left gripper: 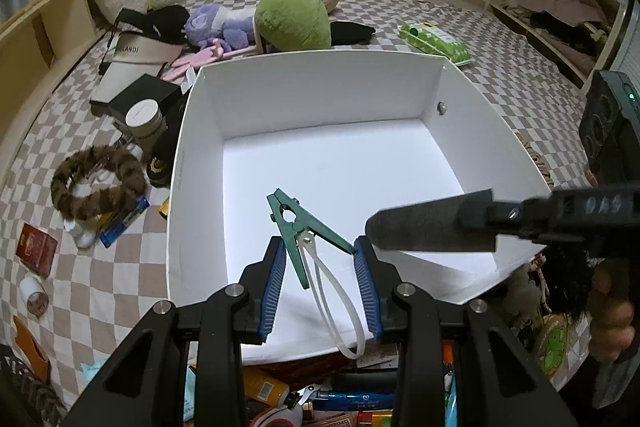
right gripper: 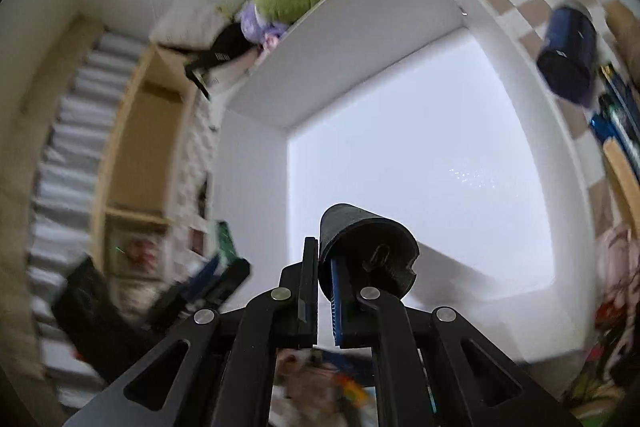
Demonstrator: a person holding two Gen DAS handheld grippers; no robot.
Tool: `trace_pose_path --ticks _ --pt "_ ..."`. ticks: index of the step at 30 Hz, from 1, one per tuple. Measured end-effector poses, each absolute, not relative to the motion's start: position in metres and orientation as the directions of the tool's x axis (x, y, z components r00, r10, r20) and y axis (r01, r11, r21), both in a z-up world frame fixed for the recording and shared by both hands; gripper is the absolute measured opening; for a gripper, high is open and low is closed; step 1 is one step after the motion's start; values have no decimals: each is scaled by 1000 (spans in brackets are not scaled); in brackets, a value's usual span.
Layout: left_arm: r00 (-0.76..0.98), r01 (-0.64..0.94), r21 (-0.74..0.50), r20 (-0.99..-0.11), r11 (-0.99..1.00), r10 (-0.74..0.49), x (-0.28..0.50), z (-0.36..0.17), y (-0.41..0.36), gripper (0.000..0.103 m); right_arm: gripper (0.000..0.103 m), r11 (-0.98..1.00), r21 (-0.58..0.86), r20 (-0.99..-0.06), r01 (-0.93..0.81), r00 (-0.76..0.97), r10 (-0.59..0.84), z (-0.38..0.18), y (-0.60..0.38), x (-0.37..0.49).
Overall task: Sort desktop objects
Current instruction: 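Carry both held items over the white shoebox and lower them inside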
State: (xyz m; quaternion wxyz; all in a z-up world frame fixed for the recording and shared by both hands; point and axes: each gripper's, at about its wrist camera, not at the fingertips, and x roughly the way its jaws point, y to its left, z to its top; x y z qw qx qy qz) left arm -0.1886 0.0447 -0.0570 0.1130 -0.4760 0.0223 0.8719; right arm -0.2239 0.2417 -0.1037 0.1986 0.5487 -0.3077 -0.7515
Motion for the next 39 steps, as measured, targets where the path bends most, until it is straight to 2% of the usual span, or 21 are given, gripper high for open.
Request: trace_pose_path --ticks 11,21,33,34,36,37,38,39 --pt "-513 -198 -77 -842 -977 170 -195 -63 45 35 6 -853 521 -829 27 -221 -513 -112 220 -231" --pt "-498 -182 -58 -855 -982 143 -201 -74 46 35 8 -904 421 -873 75 -237 -427 -106 221 -228" --pt "-467 -186 -39 -876 -982 123 -204 -84 53 35 11 -909 414 -883 58 -219 -416 -104 233 -228" --pt "-462 -186 -39 -879 -982 122 -204 -85 53 35 16 -911 409 -885 57 -220 -411 -103 233 -228" --pt "-452 -188 -34 -885 -982 117 -204 -87 54 35 38 -916 398 -891 49 -220 -398 -101 232 -228" --pt "-447 -189 -31 -887 -981 114 -205 -88 54 35 55 -920 389 -893 45 -226 -388 -100 232 -227" --pt "-442 -190 -30 -890 -981 113 -205 -89 55 35 60 -926 374 -896 46 -239 -374 -97 232 -226" --pt "-439 -189 -31 -891 -981 113 -205 -90 55 35 60 -930 363 -897 52 -251 -364 -94 233 -224"
